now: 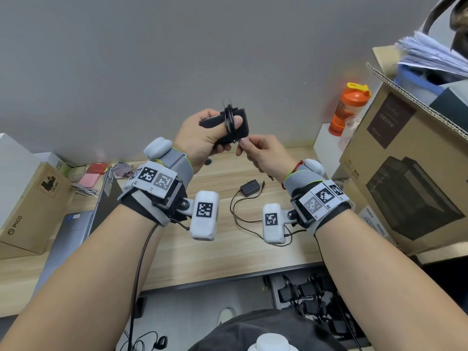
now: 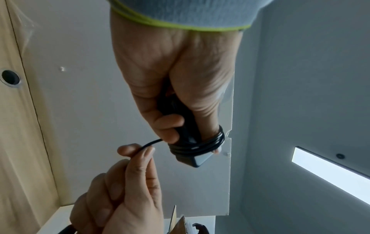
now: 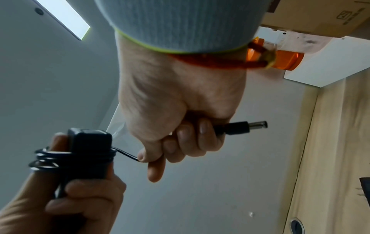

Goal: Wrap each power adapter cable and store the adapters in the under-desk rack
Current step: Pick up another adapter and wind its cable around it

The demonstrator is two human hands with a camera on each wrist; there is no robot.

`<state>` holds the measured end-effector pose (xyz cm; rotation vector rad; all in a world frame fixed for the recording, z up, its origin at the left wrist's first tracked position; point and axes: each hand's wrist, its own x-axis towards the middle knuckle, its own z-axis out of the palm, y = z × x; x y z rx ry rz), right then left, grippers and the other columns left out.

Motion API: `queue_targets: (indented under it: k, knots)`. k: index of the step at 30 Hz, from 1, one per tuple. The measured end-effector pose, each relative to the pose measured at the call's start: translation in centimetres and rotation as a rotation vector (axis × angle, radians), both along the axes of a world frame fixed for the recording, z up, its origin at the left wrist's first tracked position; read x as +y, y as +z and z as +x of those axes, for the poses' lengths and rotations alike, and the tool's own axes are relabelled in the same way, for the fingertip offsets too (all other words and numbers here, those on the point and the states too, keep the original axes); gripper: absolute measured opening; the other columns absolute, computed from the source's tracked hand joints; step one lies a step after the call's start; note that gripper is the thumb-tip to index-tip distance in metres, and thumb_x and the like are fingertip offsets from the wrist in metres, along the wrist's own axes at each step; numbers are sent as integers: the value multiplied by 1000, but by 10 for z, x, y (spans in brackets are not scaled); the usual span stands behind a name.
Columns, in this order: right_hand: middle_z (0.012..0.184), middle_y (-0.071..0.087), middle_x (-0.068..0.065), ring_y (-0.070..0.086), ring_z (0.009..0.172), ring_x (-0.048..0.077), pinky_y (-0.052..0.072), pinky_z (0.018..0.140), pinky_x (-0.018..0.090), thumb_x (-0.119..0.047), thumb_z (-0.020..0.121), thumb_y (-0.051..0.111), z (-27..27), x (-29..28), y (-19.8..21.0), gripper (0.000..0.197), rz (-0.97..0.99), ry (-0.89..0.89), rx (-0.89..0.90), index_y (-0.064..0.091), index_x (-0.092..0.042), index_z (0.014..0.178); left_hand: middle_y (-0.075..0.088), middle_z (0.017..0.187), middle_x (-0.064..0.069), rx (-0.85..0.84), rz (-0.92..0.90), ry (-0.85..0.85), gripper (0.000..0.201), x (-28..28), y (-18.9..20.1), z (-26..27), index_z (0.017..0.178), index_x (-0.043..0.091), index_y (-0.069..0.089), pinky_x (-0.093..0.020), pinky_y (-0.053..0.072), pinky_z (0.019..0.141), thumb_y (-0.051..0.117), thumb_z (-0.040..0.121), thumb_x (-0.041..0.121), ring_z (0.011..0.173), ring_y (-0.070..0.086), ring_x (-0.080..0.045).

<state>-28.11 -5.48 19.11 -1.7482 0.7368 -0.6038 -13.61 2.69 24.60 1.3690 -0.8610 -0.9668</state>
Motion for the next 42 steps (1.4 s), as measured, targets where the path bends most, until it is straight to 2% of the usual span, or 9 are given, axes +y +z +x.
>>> queue_targets:
  k: [6, 9, 12, 16, 20, 26, 33, 39, 42]
  knots:
    - [56, 39, -1, 27, 47, 11, 24, 45, 23, -26, 101, 52, 1, 12, 0, 24, -17, 140, 124, 73, -20, 92, 66, 64, -1, 146, 22, 200, 25, -8, -10, 11, 84, 14, 54, -16, 40, 44, 77, 82, 24, 50, 54, -15]
    - [57, 58, -1, 33, 43, 3, 31, 48, 20, -24, 99, 56, 1, 16, 8, 36, -137, 145, 197, 68, -25, 66, 67, 69, -8, 88, 57, 245, 31, -7, -22, 16, 83, 13, 54, -19, 41, 44, 82, 77, 25, 50, 55, -17]
    - [47, 53, -14, 38, 42, 2, 35, 54, 24, -23, 97, 58, 3, 16, 20, 45, -234, 125, 264, 61, -28, 53, 67, 69, -11, 8, 93, 256, 36, -6, -33, 16, 85, 11, 52, -22, 42, 43, 85, 74, 23, 47, 55, -19]
    - [59, 65, -9, 48, 45, 4, 42, 53, 21, -16, 94, 61, 2, 13, 34, 20, -231, 84, 176, 76, -11, 82, 65, 58, -5, -90, 137, 247, 36, -5, -38, 15, 84, 10, 51, -22, 40, 40, 84, 74, 15, 41, 54, -16]
    - [76, 69, 12, 68, 62, 16, 56, 62, 23, 2, 95, 57, 2, 9, 35, 13, -7, 138, -59, 68, -2, 100, 63, 68, -12, -159, 166, 207, 29, -6, -43, 11, 89, 8, 54, -22, 41, 41, 80, 77, 11, 42, 55, -17]
    - [69, 62, 4, 56, 55, 11, 48, 58, 19, -1, 95, 59, 1, 0, 27, 15, -75, 101, -128, 70, -9, 100, 65, 88, -12, -140, 162, 118, 37, -7, -43, 5, 118, 8, 59, -21, 47, 46, 74, 84, 9, 48, 62, -12]
    - [67, 64, 7, 57, 53, 9, 48, 53, 21, 2, 89, 65, 6, -2, 21, 27, 14, -41, -182, 58, -6, 114, 63, 97, -17, -26, 209, 75, 36, -14, -43, 5, 124, 6, 58, -22, 51, 56, 67, 89, 2, 58, 61, -18]
    - [63, 65, 4, 56, 52, 14, 45, 51, 23, -9, 84, 75, 6, -2, 11, 49, 143, -76, -61, 41, -9, 120, 63, 106, -16, 101, 203, 124, 36, -20, -38, -3, 124, 9, 52, -36, 55, 75, 54, 91, -4, 74, 62, -27]
    - [62, 67, 4, 56, 53, 16, 44, 52, 25, -14, 84, 76, 6, -4, 8, 48, 199, -114, -35, 43, -8, 119, 63, 103, -15, 101, 196, 113, 34, -21, -34, -6, 124, 10, 50, -30, 54, 64, 49, 93, -3, 71, 61, -26]
